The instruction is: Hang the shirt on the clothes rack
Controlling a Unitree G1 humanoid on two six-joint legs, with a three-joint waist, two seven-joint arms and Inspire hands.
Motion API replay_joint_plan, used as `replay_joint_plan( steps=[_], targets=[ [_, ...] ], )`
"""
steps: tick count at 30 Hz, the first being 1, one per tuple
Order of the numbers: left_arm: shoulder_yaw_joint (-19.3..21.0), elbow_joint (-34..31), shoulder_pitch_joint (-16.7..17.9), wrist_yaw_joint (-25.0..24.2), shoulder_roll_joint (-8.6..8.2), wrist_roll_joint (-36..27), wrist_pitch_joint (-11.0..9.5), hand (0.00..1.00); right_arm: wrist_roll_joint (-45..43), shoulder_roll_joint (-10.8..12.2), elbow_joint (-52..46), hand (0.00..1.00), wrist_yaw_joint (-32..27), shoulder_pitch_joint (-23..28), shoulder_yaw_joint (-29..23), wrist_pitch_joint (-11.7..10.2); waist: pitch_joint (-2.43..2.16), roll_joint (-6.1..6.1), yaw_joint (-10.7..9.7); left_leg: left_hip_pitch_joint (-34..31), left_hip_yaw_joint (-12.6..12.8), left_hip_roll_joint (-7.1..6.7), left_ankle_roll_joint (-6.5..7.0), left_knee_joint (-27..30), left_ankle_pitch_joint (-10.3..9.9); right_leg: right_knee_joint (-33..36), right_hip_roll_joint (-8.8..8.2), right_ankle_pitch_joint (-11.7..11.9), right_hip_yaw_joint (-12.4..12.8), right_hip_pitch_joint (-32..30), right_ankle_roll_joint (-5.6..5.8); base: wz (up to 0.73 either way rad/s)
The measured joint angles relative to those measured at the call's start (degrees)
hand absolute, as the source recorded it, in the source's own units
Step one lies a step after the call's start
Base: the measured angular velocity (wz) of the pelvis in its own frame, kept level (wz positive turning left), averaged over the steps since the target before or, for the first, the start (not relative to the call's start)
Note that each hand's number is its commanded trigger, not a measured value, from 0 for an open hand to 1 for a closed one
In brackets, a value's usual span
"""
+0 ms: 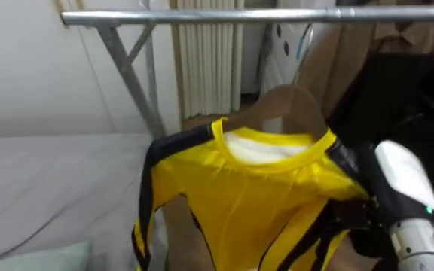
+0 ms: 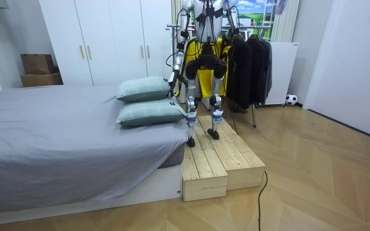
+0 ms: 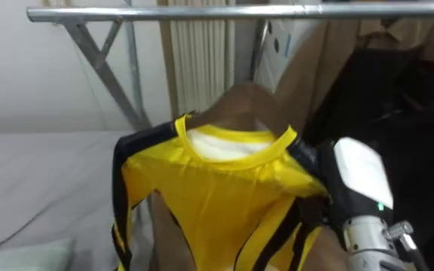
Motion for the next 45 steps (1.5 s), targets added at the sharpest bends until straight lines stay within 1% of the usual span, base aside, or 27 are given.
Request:
replay_joint_plan(
  steps=[1, 2, 3, 4, 5, 7, 8, 9, 10, 12, 15, 20, 21, 26, 29, 30, 32, 34, 35, 37, 38, 40, 41, 43, 45],
  targets=[
    [0.19, 0.04, 0.13, 0.0, 0.01, -0.63, -0.57, 0.0, -0.19, 0.04, 0.04, 1.0, 0.12, 0.0, -0.05, 0.06, -0.03, 0.1, 0.21, 0.12, 1.26, 0.32, -0.12, -0.12, -0.07, -0.77, 1.05, 1.22, 1.9, -0.25, -0.11, -0.92],
    [0.2, 0.05, 0.24, 0.0, 0.02, -1.05, -0.76, 0.0, -0.16, 0.04, 0.04, 1.0, 0.12, 0.0, -0.01, 0.05, 0.02, 0.22, 0.22, 0.11, 2.12, 0.61, -0.33, -0.1, -0.2, -1.28, 1.32, 1.99, 1.96, -0.34, 0.01, -0.83],
    [0.05, 0.19, 0.52, -0.01, 0.02, -1.77, -1.14, 0.0, -0.16, 0.22, 0.04, 1.0, 0.2, -0.03, 0.29, 0.05, 0.02, 0.22, 0.67, 0.19, 3.51, 0.85, -0.5, 0.0, -0.35, -1.37, 1.72, 2.78, 2.11, -0.92, 0.0, -0.47],
    [-0.53, 0.29, 0.52, -0.01, 0.02, -2.43, -1.29, 0.0, -0.11, 0.28, 0.05, 1.0, 0.23, -0.03, 0.55, 0.05, -0.03, 0.13, 0.09, 0.08, 3.73, 0.83, -0.55, 0.23, -0.4, -1.16, 1.94, 3.0, 2.12, -1.36, -0.04, -0.32],
    [-0.55, 0.3, 0.52, -0.01, 0.02, -2.84, -1.45, 0.0, -0.09, 0.25, 0.05, 1.0, 0.24, -0.03, 0.61, 0.04, -0.03, 0.14, 0.0, 0.08, 3.78, 0.81, -0.55, 0.46, -0.4, -1.23, 2.0, 3.11, 2.23, -1.34, -0.04, -0.1],
    [-0.54, 0.36, 0.73, -0.14, 0.06, -3.43, -2.73, 0.0, -0.07, 0.15, 0.03, 1.0, 0.29, -0.19, 0.63, -0.05, -0.26, 0.0, 0.43, -0.04, 4.28, 0.91, -0.61, 0.5, -0.48, -1.53, 2.26, 3.48, 2.63, -1.18, -0.12, -0.09],
    [-0.55, 0.37, 0.99, -0.34, 0.08, -3.46, -3.13, 0.0, -0.07, 0.13, 0.01, 1.0, 0.36, -0.21, 0.63, -0.06, -0.44, -0.01, 0.59, 0.03, 4.32, 0.93, -0.62, 0.28, -0.47, -1.66, 2.28, 3.66, 2.63, -1.11, -0.3, -0.03],
    [-0.52, 0.37, 1.48, -0.71, 0.08, -3.44, -3.7, 0.0, -0.16, 0.03, 0.01, 1.0, 0.49, -0.21, 0.62, -0.07, -0.94, 0.09, 1.04, 0.31, 4.35, 1.01, -0.67, -0.15, -0.42, -2.42, 2.31, 4.23, 2.63, -0.77, -0.64, 0.0],
    [-0.52, 0.37, 1.56, -1.3, 0.22, -3.35, -3.8, 0.0, -0.1, 0.01, -0.01, 1.0, 0.5, -0.3, 0.64, -0.07, -0.94, 0.16, 1.68, 1.11, 4.35, 1.02, -0.81, -0.43, -0.3, -2.96, 2.36, 4.54, 2.62, -0.04, -0.84, 0.0],
    [-0.42, 0.35, 1.6, -1.65, 0.45, -3.35, -3.82, 0.0, -0.16, 0.01, -0.02, 1.0, 0.6, -0.63, 0.86, -0.16, -0.99, 0.14, 2.04, 1.78, 4.35, 1.03, -0.89, -1.11, -0.22, -3.38, 2.42, 4.55, 2.62, 0.55, -0.85, 0.0],
    [-0.23, 0.36, 1.73, -1.86, 0.51, -3.34, -3.82, 0.0, -0.18, 0.0, -0.2, 1.0, 1.23, -2.04, 1.01, -0.09, -1.05, -0.01, 1.87, 2.08, 4.48, 0.97, -0.92, -2.1, -0.15, -3.54, 2.47, 4.54, 2.63, 0.86, -0.84, 0.0],
    [-0.24, 0.37, 1.89, -2.67, 1.15, -3.34, -3.82, 0.0, -1.26, -0.89, -1.66, 1.0, 1.64, -2.41, 2.08, -0.08, -0.97, -0.23, 1.98, 2.89, 4.4, 1.4, -1.17, -2.39, -0.03, -4.44, 2.8, 4.72, 2.5, 1.78, -1.07, 0.0],
    [-0.14, 0.36, 1.87, -2.75, 1.32, -3.29, -3.82, 0.0, -1.55, -0.9, -1.75, 1.0, 1.75, -2.43, 2.07, -0.08, -0.94, -0.31, 2.15, 2.95, 4.41, 1.46, -1.19, -2.6, -0.04, -4.59, 2.81, 4.7, 2.01, 1.84, -1.11, 0.0],
    [-0.27, 0.36, 1.87, -2.9, 1.37, -2.58, -3.93, 0.0, -5.57, -0.91, -2.53, 1.0, 1.83, -2.46, 2.05, -0.12, -0.77, -0.56, 2.55, 3.01, 4.43, 1.51, -1.3, -2.96, -0.12, -4.58, 2.99, 4.43, 1.91, 1.66, -1.31, 0.0],
    [-0.1, 0.37, 1.87, -2.9, 1.37, -1.42, -4.63, 0.0, -6.21, -1.04, -3.74, 1.0, 1.83, -2.65, 1.89, -0.29, -0.65, -0.83, 2.94, 2.94, 4.46, 1.55, -1.34, -3.1, -0.15, -4.44, 3.12, 4.25, 1.91, 1.58, -1.39, 0.0],
    [0.35, 0.37, 1.87, -2.89, 1.38, -0.46, -4.73, 0.0, -6.67, -1.26, -4.34, 1.0, 1.83, -3.04, 1.89, -0.6, -0.62, -1.01, 3.02, 2.9, 4.46, 1.56, -1.35, -3.14, -0.15, -4.36, 3.15, 4.21, 1.91, 1.57, -1.42, 0.0],
    [0.35, 0.37, 1.9, -2.89, 1.42, 0.37, -4.91, 0.0, -6.91, -2.3, -5.3, 1.0, 1.77, -3.72, 1.89, -1.06, -0.6, -1.28, 3.22, 2.89, 4.46, 1.61, -1.35, -3.17, -0.15, -4.36, 3.2, 4.21, 1.92, 1.58, -1.43, 0.0],
    [0.35, 0.39, 1.96, -2.92, 1.49, 1.45, -5.03, 0.0, -6.92, -3.49, -5.43, 1.0, 1.63, -5.16, 1.89, -1.99, -0.62, -1.7, 3.35, 3.01, 4.46, 1.66, -1.36, -3.2, -0.14, -4.39, 3.23, 4.21, 1.92, 1.7, -1.44, 0.0],
    [0.35, 0.42, 1.99, -2.94, 1.53, 1.46, -5.15, 0.0, -6.95, -3.63, -5.44, 1.0, 1.61, -5.45, 1.89, -2.15, -0.62, -1.86, 3.39, 3.04, 4.46, 1.66, -1.37, -3.2, -0.14, -4.38, 3.23, 4.21, 1.91, 1.72, -1.44, 0.0],
    [0.36, 0.44, 2.6, -2.96, 1.78, 1.46, -6.42, 0.0, -7.19, -3.79, -5.43, 1.0, 1.5, -5.98, 1.89, -2.7, -0.65, -2.53, 3.68, 3.14, 4.41, 1.69, -1.4, -3.19, -0.11, -4.4, 3.24, 4.22, 1.88, 1.84, -1.46, 0.0],
    [0.35, 0.44, 2.78, -2.96, 1.81, 1.46, -6.8, 0.0, -7.18, -3.81, -5.44, 1.0, 1.46, -5.98, 1.89, -2.73, -0.69, -2.67, 3.75, 3.16, 4.36, 1.7, -1.41, -3.19, -0.11, -4.4, 3.24, 4.22, 1.85, 1.87, -1.46, 0.0],
    [0.32, 0.43, 3.28, -2.96, 1.82, 1.45, -8.41, 0.0, -7.17, -3.83, -5.43, 1.0, 1.1, -5.98, 1.89, -3.09, -0.67, -3.04, 4.07, 3.32, 4.21, 1.69, -1.41, -3.12, -0.11, -4.44, 3.16, 4.22, 1.71, 2.02, -1.46, 0.04],
    [0.32, 0.43, 3.28, -2.95, 1.82, 1.45, -8.57, 0.0, -7.17, -3.83, -5.43, 1.0, 1.01, -5.98, 1.89, -3.29, -0.67, -3.09, 4.11, 3.47, 4.13, 1.69, -1.41, -3.09, -0.11, -4.46, 3.11, 4.22, 1.64, 2.07, -1.46, 0.05],
    [0.17, 0.45, 3.57, -2.96, 1.81, 1.35, -9.26, 0.0, -7.28, -3.85, -5.43, 1.0, 0.64, -5.92, 1.89, -4.39, -0.54, -3.05, 4.25, 3.84, 3.89, 1.69, -1.44, -3.23, -0.15, -4.84, 3.01, 4.18, 1.42, 2.9, -1.46, 0.06],
    [0.17, 0.46, 3.67, -2.96, 1.81, 1.35, -9.82, 0.0, -7.35, -3.85, -5.43, 1.0, -0.32, -5.9, 1.89, -4.77, -0.51, -3.0, 4.24, 3.96, 3.39, 1.72, -1.44, -3.31, -0.15, -5.31, 2.81, 4.19, 0.96, 3.42, -1.47, 0.13]
  ],
)
